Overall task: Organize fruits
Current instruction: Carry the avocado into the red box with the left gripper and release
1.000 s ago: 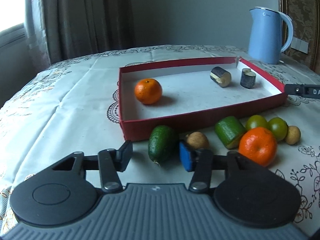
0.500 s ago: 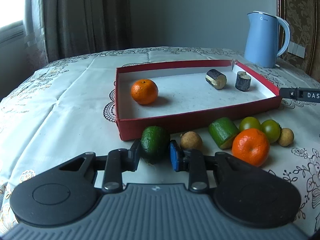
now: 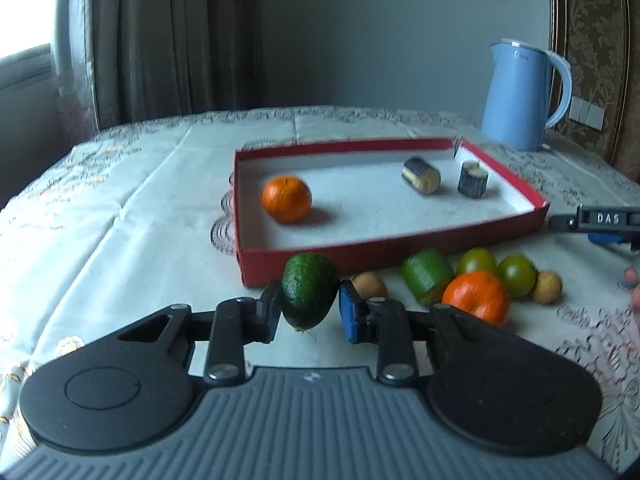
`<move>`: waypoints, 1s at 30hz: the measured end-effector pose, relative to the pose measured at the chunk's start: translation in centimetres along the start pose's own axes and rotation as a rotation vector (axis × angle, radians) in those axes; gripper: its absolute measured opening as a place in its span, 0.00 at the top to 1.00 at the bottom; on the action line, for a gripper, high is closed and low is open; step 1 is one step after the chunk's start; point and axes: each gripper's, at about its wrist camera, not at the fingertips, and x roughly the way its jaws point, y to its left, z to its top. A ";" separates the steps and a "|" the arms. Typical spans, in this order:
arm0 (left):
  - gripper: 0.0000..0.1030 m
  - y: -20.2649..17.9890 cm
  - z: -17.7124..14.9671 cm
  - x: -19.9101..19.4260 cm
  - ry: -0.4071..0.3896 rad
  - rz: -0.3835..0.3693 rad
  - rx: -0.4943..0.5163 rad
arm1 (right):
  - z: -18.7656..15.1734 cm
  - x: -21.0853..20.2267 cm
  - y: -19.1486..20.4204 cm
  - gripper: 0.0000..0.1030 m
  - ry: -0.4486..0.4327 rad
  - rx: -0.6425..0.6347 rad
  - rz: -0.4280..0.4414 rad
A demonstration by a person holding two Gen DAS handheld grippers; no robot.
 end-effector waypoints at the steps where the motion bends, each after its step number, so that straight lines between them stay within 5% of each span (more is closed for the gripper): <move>1: 0.73 0.0 0.3 -0.1 -0.009 -0.001 0.000 | 0.0 0.0 -0.1 0.11 -0.002 0.007 0.001; 11: 0.73 0.3 3.6 2.1 -0.032 0.032 -0.017 | -0.2 0.3 0.6 0.09 0.008 -0.034 -0.020; 30: 0.73 0.7 4.0 6.4 0.038 0.045 -0.048 | -0.1 0.5 1.0 0.08 0.017 -0.063 -0.036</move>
